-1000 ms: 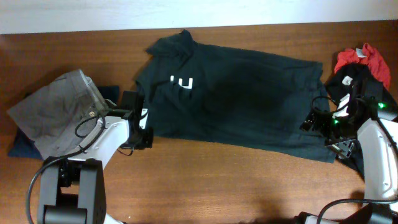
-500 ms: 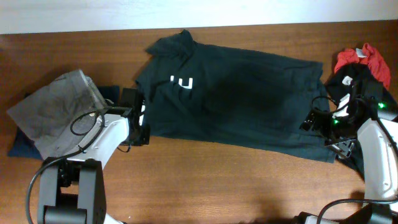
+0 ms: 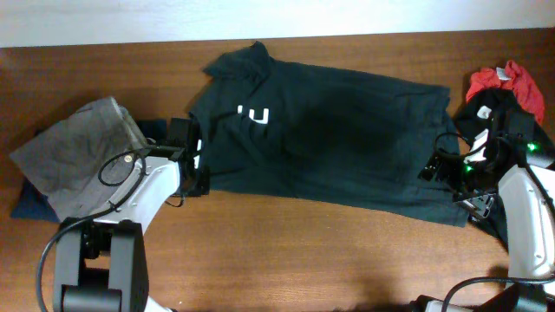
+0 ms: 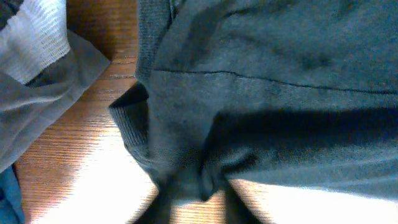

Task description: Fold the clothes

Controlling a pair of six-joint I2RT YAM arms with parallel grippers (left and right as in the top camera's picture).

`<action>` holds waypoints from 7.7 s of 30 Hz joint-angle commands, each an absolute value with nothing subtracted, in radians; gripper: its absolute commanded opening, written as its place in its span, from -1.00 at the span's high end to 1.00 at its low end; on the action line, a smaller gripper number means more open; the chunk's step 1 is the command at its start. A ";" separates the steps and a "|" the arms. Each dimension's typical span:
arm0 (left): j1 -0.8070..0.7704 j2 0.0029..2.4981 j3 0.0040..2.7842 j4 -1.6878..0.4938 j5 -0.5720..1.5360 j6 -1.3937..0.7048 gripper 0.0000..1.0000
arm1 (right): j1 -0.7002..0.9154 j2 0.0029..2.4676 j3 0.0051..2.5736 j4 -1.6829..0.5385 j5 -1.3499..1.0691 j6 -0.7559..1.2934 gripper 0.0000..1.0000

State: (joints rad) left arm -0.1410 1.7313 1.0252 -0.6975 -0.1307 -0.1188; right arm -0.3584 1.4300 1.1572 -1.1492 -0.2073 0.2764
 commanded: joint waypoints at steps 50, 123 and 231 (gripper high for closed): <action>-0.141 1.734 1.203 -0.796 -0.303 -0.056 0.99 | -0.727 1.475 0.662 -0.660 -0.215 0.409 0.50; -0.381 1.964 1.390 -0.812 0.014 0.455 0.99 | -0.529 1.459 1.079 -0.935 -0.377 0.172 -0.35; -0.233 2.715 2.489 -0.548 0.317 0.023 1.00 | -0.529 1.460 1.051 -0.950 -0.355 0.168 -0.65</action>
State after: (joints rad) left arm -0.2436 2.7087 2.3798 -0.4927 0.2527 -0.0368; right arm -0.5339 1.4727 1.0576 -0.9432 -0.3599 0.1761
